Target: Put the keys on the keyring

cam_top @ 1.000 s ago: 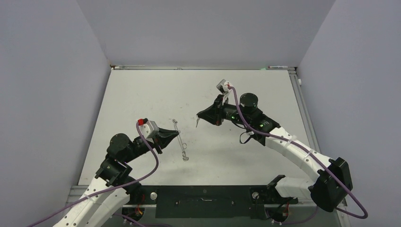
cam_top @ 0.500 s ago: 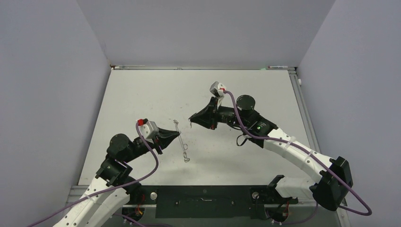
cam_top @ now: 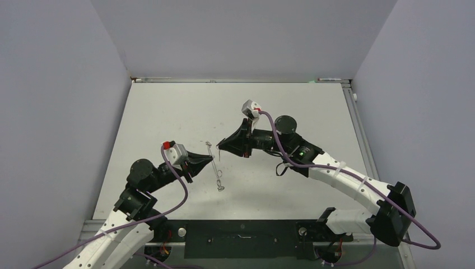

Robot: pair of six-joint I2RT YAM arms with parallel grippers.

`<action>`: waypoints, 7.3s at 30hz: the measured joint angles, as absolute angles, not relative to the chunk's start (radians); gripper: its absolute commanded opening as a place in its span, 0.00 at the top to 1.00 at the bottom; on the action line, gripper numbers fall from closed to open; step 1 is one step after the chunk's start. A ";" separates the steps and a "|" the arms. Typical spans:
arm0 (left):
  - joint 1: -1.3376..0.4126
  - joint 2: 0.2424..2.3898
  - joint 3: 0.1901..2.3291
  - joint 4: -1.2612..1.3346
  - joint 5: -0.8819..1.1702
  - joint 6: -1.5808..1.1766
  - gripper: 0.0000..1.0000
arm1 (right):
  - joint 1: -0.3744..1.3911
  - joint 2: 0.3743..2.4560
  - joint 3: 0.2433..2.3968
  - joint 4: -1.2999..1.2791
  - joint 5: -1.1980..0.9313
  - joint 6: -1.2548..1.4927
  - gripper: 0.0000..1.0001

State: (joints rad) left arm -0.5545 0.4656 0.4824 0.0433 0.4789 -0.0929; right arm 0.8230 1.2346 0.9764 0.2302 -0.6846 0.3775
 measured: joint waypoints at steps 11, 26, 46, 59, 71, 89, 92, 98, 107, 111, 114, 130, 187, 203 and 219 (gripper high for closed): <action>-0.554 0.466 0.482 0.049 0.474 -0.093 1.00 | 0.879 1.252 0.977 0.231 -0.648 0.375 0.95; -0.554 0.461 0.482 0.049 0.471 -0.093 1.00 | 0.921 1.271 0.984 0.206 -0.575 0.340 0.95; -0.554 0.460 0.479 0.049 0.468 -0.093 1.00 | 0.958 1.275 0.999 0.189 -0.527 0.298 0.95; -0.554 0.459 0.477 0.043 0.468 -0.093 1.00 | 0.976 1.275 0.999 0.173 -0.487 0.270 0.95; -0.554 0.453 0.476 0.036 0.466 -0.093 1.00 | 0.977 1.275 0.999 0.148 -0.451 0.253 0.95; -0.554 0.442 0.476 0.043 0.449 -0.093 1.00 | 0.977 1.268 0.999 0.104 -0.429 0.249 0.95; -0.554 0.439 0.476 0.042 0.449 -0.093 1.00 | 0.977 1.268 0.999 0.110 -0.434 0.255 0.95; -0.554 0.427 0.476 0.043 0.442 -0.093 1.00 | 0.977 1.268 0.999 0.118 -0.434 0.262 0.95; -0.554 0.403 0.476 0.043 0.413 -0.092 1.00 | 0.977 1.265 0.987 0.119 -0.434 0.275 0.95; -0.554 0.395 0.476 0.043 0.399 -0.091 1.00 | 0.977 1.265 0.979 0.118 -0.434 0.281 0.95; -0.554 0.390 0.476 0.043 0.392 -0.091 1.00 | 0.977 1.265 0.979 0.118 -0.434 0.283 0.95; -0.554 0.382 0.476 0.043 0.373 -0.090 1.00 | 0.977 1.195 0.968 0.150 -0.424 0.303 0.95; -0.554 0.394 0.475 0.043 0.374 -0.090 1.00 | 0.986 1.272 0.970 0.218 -0.447 0.318 0.95; -0.553 0.391 0.475 0.043 0.374 -0.090 1.00 | 0.990 1.279 0.971 0.203 -0.406 0.310 0.92; -0.553 0.379 0.470 0.050 0.374 -0.093 1.00 | 0.990 1.289 1.024 0.126 -0.392 0.272 0.41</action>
